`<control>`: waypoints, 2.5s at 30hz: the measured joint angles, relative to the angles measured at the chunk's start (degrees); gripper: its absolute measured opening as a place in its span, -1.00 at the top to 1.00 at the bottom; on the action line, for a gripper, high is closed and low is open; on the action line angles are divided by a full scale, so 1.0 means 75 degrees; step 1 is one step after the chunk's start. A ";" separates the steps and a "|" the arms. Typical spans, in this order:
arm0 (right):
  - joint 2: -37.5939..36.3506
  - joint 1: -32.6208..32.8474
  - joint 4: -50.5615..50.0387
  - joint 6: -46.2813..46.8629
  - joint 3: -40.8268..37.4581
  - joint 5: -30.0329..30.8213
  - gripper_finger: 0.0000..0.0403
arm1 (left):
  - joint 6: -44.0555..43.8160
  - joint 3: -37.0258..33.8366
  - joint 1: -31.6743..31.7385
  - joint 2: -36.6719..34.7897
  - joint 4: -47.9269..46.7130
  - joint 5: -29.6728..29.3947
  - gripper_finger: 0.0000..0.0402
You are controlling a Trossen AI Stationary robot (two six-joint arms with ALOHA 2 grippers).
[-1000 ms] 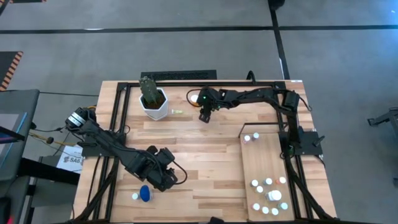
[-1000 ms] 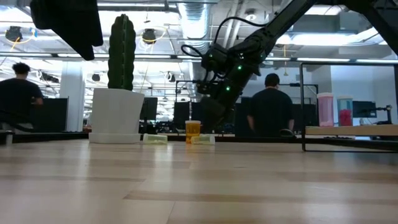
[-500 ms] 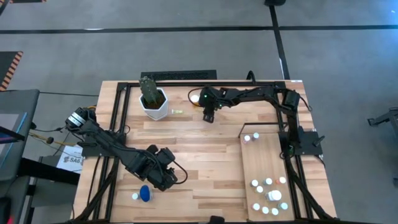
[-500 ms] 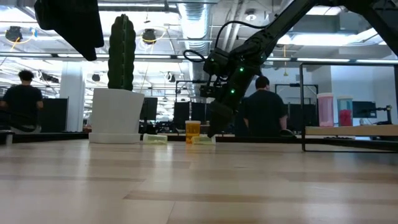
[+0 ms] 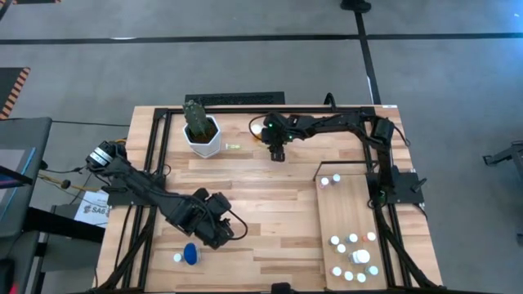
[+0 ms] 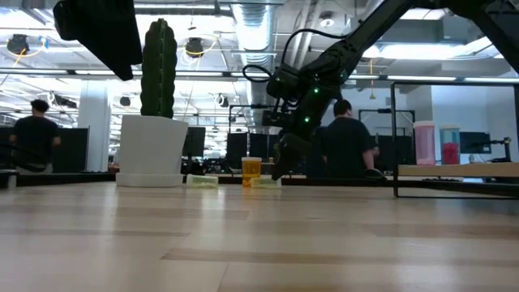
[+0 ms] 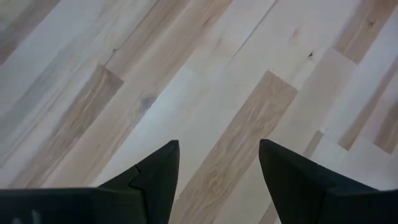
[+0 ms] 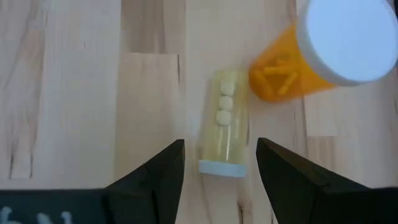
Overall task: Pick and place medicine bottles onto shelf by color
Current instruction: Put the yellow pill bottle on the shelf
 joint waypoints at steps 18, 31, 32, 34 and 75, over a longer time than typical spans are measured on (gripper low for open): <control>0.0000 -0.0236 0.0022 -0.0832 -0.0003 -0.0451 -0.10 | 0.1096 -0.0003 0.0611 -0.0132 -0.0085 0.0450 -0.04; 0.0000 -0.0283 -0.0042 -0.1379 -0.0003 -0.0504 -0.10 | 0.1848 -0.0003 0.0805 -0.0487 -0.0207 0.0504 -0.04; 0.0000 -0.0283 -0.0042 -0.1208 -0.0003 -0.0562 -0.10 | 0.1898 -0.0003 0.0828 -0.0487 -0.0243 0.0532 -0.04; 0.0000 -0.0283 -0.0055 -0.0783 -0.0003 -0.0672 -0.10 | 0.2024 -0.0003 0.0877 -0.0487 -0.0274 0.0568 -0.04; 0.0358 0.0373 -0.1027 0.3692 0.1133 0.0201 0.16 | 0.2632 0.0000 0.1148 -0.0484 -0.0527 0.0862 -0.04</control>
